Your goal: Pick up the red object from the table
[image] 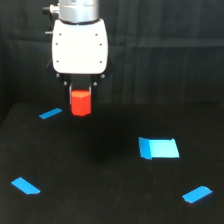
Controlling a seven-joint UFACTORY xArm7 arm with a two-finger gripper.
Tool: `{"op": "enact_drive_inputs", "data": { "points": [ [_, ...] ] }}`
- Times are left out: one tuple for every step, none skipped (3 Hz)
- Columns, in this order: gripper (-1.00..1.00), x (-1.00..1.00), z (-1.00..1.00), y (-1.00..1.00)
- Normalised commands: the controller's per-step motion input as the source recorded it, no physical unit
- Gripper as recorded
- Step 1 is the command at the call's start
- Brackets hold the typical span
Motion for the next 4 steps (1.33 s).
{"op": "enact_drive_inputs", "data": {
  "points": [
    [-1.0,0.02,0.19,-0.11],
    [-1.0,0.04,0.22,-0.12],
    [-0.91,0.08,0.17,-0.13],
    [-1.0,0.05,0.06,-0.13]
  ]
}}
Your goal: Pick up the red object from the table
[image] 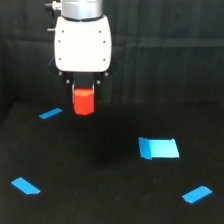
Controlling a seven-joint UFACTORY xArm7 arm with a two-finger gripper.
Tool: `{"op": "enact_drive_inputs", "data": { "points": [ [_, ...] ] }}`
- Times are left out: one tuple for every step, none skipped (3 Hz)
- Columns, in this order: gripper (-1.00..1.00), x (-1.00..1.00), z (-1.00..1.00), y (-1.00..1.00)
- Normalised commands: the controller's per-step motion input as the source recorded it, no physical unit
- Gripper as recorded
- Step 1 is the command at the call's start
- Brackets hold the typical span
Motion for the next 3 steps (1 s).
{"op": "enact_drive_inputs", "data": {
  "points": [
    [-1.0,0.03,0.02,0.02],
    [-1.0,0.14,0.03,-0.18],
    [-1.0,0.08,0.12,-0.1]
  ]
}}
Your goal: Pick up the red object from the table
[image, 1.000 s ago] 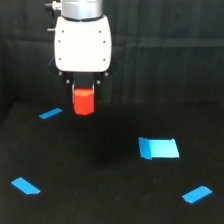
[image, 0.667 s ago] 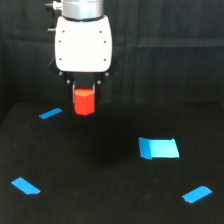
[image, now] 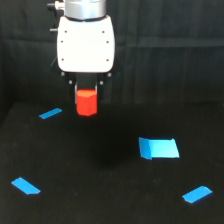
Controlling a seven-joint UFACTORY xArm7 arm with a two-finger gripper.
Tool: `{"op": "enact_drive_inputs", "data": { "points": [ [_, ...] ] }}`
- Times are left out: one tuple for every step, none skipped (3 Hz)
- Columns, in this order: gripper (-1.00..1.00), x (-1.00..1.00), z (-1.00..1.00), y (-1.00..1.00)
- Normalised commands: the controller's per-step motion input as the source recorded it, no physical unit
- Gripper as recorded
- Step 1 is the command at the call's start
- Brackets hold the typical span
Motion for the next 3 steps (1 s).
{"op": "enact_drive_inputs", "data": {
  "points": [
    [-1.0,0.07,0.0,-0.01],
    [-0.96,0.07,0.04,-0.04],
    [-0.95,-0.02,-0.02,-0.14]
  ]
}}
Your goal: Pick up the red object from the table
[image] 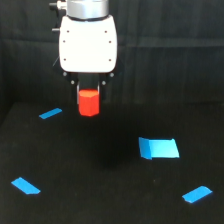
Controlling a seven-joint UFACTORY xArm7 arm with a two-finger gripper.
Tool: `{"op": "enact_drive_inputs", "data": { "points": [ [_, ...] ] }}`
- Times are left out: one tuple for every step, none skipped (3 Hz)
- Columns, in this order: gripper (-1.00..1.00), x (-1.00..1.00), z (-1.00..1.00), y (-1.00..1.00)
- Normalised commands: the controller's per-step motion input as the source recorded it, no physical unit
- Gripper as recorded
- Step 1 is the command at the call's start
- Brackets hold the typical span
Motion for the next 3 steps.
{"op": "enact_drive_inputs", "data": {
  "points": [
    [-0.97,0.06,-0.01,-0.01],
    [-1.0,-0.02,0.03,-0.03],
    [-0.99,0.11,0.02,-0.07]
  ]
}}
